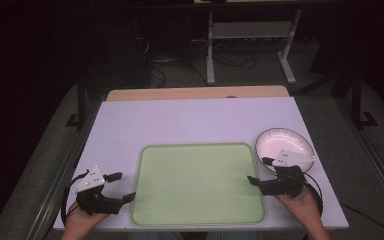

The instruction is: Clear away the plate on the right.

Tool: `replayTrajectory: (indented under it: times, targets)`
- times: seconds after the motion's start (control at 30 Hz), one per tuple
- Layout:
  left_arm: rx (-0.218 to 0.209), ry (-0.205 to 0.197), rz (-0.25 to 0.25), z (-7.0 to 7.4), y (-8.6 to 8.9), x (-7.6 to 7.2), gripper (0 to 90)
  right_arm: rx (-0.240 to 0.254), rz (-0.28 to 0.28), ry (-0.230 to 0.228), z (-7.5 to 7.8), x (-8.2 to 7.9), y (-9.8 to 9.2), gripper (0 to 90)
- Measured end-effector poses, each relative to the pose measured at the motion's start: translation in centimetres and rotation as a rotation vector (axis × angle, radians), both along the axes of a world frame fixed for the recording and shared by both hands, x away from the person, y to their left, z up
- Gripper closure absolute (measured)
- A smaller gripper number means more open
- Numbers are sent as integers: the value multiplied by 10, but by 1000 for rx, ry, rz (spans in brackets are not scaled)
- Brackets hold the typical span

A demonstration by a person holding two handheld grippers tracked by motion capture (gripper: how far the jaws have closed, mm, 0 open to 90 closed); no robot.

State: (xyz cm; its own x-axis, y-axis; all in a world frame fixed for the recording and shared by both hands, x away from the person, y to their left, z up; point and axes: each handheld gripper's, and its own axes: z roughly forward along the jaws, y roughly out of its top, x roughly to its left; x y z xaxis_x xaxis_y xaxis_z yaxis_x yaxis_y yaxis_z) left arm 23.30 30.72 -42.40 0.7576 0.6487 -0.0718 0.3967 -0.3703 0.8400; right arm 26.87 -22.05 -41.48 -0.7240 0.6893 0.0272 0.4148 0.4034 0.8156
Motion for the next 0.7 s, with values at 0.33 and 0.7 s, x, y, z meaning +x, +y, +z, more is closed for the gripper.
replayTrajectory:
  times: [0.33,0.7]
  targets:
    - [1,0,-1,0,0,0,139,14,-9,-7,3,-2,-6,178]
    - [4,0,1,0,1,0,139,22,-29,-2,5,-2,-18,178]
